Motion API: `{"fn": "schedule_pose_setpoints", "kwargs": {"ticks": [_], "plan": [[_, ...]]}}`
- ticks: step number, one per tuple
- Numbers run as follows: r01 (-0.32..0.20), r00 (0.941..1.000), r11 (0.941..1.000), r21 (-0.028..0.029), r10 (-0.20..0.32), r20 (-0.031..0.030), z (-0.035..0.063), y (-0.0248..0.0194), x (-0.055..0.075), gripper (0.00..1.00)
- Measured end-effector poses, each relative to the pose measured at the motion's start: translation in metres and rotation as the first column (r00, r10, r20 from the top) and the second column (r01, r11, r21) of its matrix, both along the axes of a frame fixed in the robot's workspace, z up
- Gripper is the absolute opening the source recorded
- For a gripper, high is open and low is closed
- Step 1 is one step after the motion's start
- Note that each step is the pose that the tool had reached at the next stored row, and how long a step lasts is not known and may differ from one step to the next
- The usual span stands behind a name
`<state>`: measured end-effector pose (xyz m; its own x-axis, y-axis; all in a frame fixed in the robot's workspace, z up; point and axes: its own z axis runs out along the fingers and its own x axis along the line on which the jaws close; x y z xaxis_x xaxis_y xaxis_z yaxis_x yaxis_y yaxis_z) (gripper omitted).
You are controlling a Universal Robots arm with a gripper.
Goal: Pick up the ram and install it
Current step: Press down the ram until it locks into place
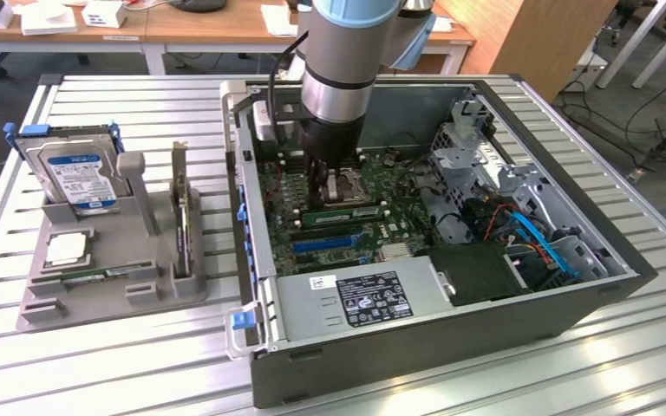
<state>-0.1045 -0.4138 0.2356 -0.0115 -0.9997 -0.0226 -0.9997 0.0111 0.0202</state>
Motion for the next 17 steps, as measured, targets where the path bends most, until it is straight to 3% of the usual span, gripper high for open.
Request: {"fn": "schedule_pose_setpoints", "kwargs": {"ticks": [17], "plan": [[0.0,1.0,1.0,0.001,0.0,0.0004,-0.0054,0.0004,-0.0011,0.09]]}}
